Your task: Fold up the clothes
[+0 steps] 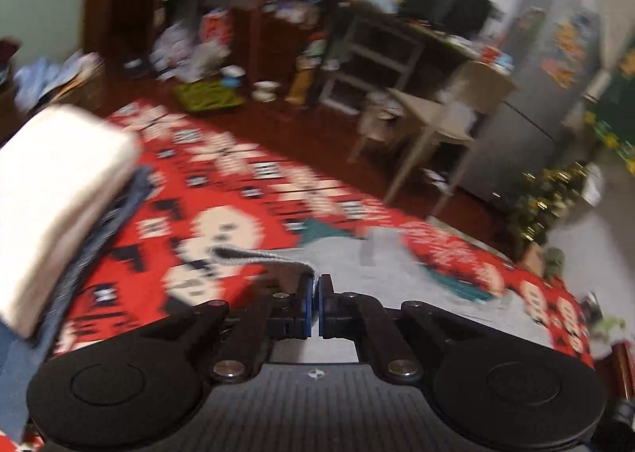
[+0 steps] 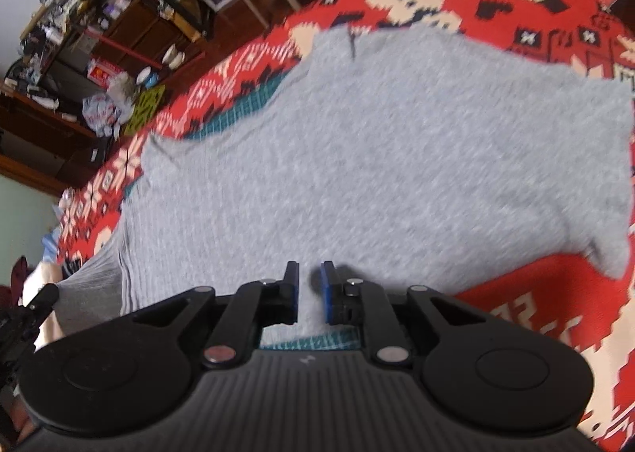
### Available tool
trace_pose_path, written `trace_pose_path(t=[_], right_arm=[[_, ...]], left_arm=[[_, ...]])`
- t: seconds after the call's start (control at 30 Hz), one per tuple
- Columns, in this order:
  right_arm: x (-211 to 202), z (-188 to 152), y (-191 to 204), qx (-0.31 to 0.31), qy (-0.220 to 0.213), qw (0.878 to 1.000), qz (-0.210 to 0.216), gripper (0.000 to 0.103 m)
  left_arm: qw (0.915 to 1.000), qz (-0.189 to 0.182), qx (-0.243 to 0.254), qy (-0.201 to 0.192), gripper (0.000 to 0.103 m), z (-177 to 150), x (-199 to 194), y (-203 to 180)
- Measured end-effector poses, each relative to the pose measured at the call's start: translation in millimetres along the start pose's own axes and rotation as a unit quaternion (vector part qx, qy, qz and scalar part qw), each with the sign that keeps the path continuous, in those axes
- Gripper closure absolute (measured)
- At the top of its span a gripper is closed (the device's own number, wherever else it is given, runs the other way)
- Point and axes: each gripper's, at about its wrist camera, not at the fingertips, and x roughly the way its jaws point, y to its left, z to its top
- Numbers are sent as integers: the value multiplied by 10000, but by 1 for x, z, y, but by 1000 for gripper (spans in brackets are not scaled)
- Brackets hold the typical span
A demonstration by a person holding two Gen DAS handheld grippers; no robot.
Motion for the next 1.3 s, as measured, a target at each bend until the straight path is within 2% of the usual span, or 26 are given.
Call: trace_pose_path(t=[0.23, 0.53, 0.8, 0.93, 1.03, 1.1, 1.17, 1.3], right_arm=[[-25, 19, -24, 370, -420, 9984, 52, 88], [-26, 33, -47, 918, -428, 9944, 311, 88], [-23, 32, -47, 977, -414, 9937, 364, 88], [-23, 31, -47, 973, -415, 9938, 349, 87], [-22, 30, -45, 924, -400, 9944, 324, 86], [-21, 30, -44, 886, -393, 9947, 337, 86], [-20, 30, -43, 852, -383, 9950, 355, 86], [-14, 27, -39, 766, -269, 9960, 377, 83]], left_arm=[[9968, -557, 536, 204, 100, -13, 17, -73], [9907, -1159, 210, 678, 100, -25, 56, -111], [9818, -1600, 22, 1018, 100, -34, 63, -122], [9795, -1604, 108, 1211, 100, -43, 72, -126], [9749, -1616, -72, 1532, 96, -48, 86, -121], [9722, -1752, -173, 1544, 94, -48, 83, -117], [9698, -1869, -254, 1547, 89, -47, 80, -113], [9713, -1857, -168, 1476, 84, -41, 60, -99]])
